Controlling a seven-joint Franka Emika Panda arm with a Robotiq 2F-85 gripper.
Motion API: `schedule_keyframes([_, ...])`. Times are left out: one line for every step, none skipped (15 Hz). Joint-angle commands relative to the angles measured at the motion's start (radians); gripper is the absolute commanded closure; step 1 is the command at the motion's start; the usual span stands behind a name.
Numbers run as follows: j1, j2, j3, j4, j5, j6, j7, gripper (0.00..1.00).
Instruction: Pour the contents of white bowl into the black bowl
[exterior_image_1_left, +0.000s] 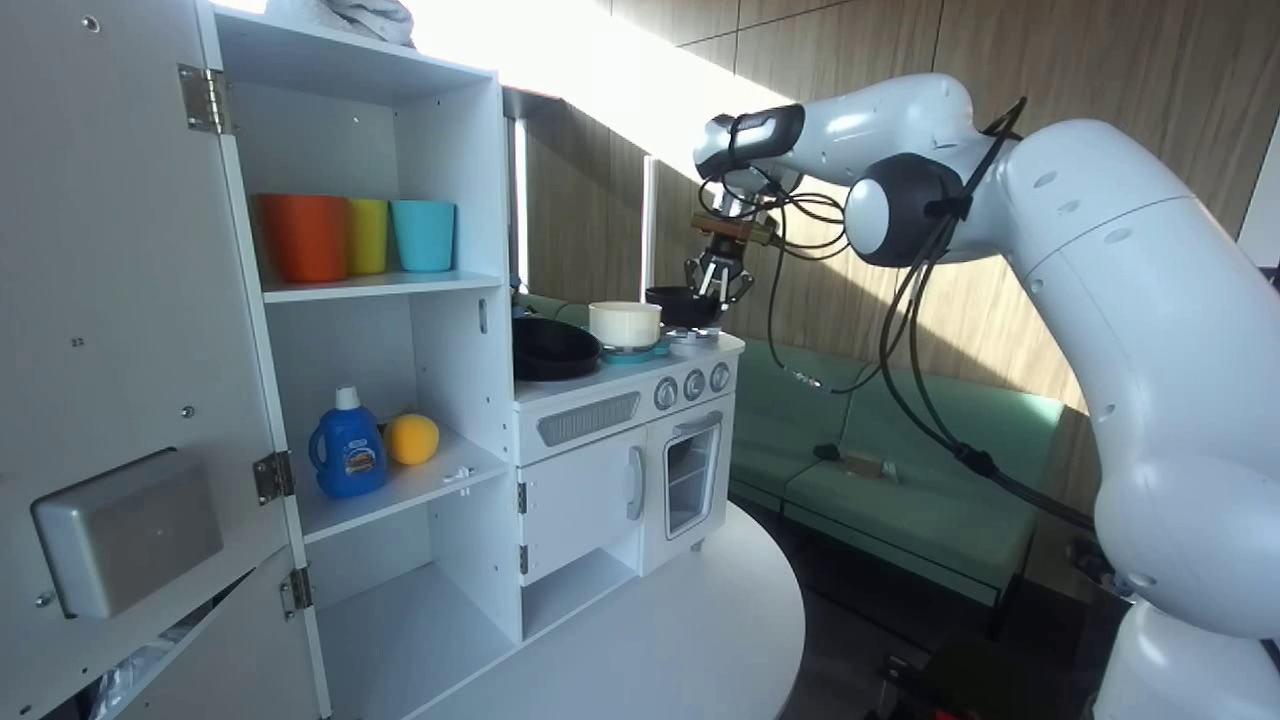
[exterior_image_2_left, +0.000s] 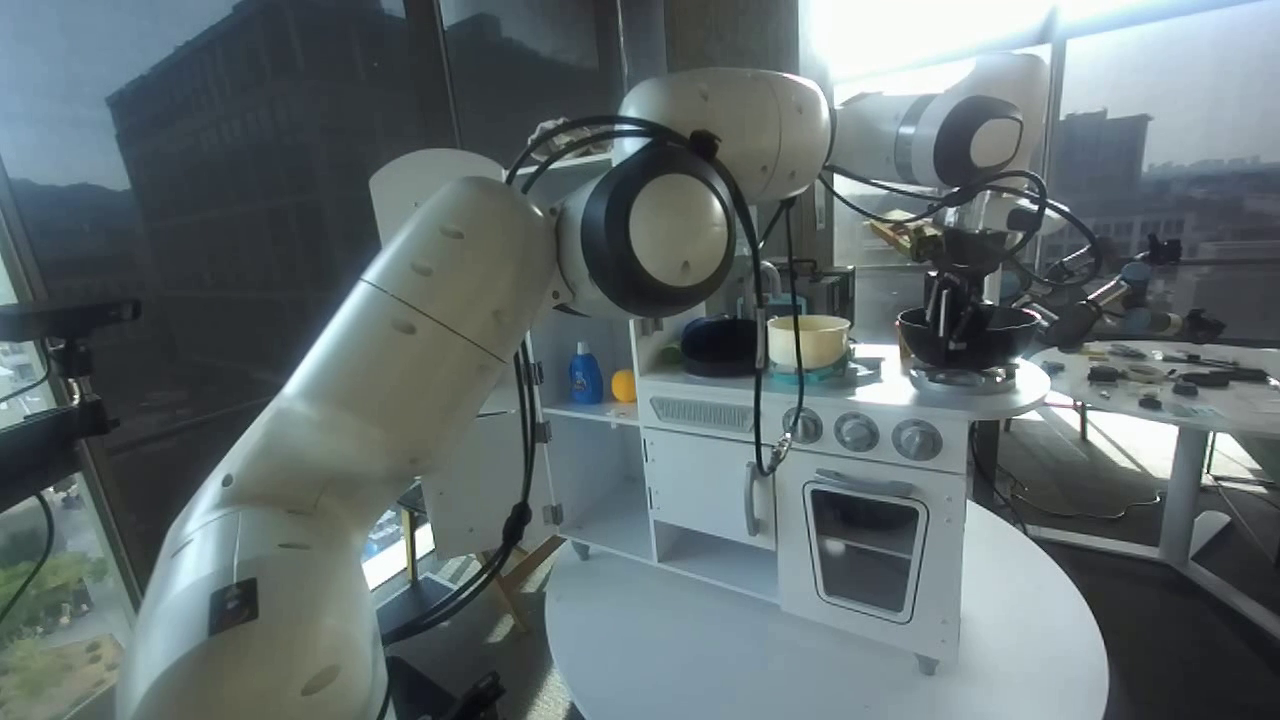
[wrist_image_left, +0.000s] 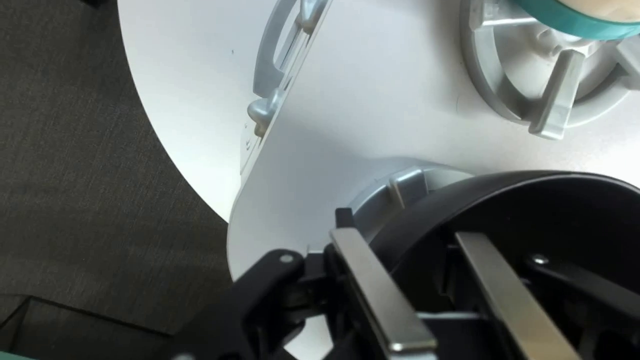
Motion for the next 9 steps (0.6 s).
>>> schedule_keyframes([-0.006,0.023,0.005,0.064,0.006,-0.022,0.011,0.92])
schedule_keyframes([-0.005,0.022,0.003,0.067,0.003,-0.029,0.014,0.97])
schedule_keyframes([-0.005,0.02,0.002,0.069,0.002,-0.039,0.015,0.98])
schedule_keyframes([-0.004,0.019,0.002,0.073,-0.001,-0.051,0.011,0.99])
schedule_keyframes([0.001,0.014,-0.001,0.077,-0.01,-0.059,0.007,0.99])
schedule_keyframes([0.004,0.013,-0.004,0.084,-0.019,-0.069,0.004,0.96])
schedule_keyframes([0.007,0.011,-0.006,0.087,-0.029,-0.081,0.003,0.96])
schedule_keyframes([0.009,0.009,-0.009,0.09,-0.039,-0.091,0.005,0.96])
schedule_keyframes([0.013,0.006,-0.013,0.093,-0.051,-0.097,0.005,0.96])
